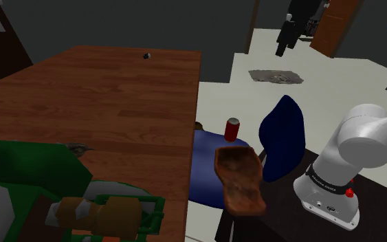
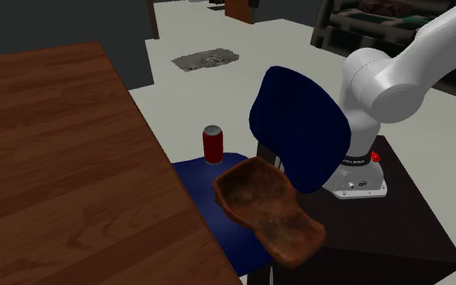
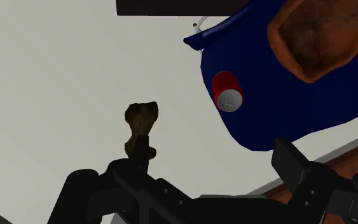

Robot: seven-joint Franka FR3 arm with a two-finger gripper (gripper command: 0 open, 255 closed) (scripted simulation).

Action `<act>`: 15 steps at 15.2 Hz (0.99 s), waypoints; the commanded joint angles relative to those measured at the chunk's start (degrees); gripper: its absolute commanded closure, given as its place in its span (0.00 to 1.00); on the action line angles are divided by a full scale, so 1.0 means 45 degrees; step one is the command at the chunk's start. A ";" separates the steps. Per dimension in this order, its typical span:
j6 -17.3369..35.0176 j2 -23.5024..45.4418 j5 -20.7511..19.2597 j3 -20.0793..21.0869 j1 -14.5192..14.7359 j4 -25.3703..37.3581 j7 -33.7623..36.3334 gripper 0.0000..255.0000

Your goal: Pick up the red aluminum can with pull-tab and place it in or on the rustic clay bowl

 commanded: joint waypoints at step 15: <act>0.5685 0.2305 0.0912 0.0063 0.0094 -0.4078 0.1578 0.00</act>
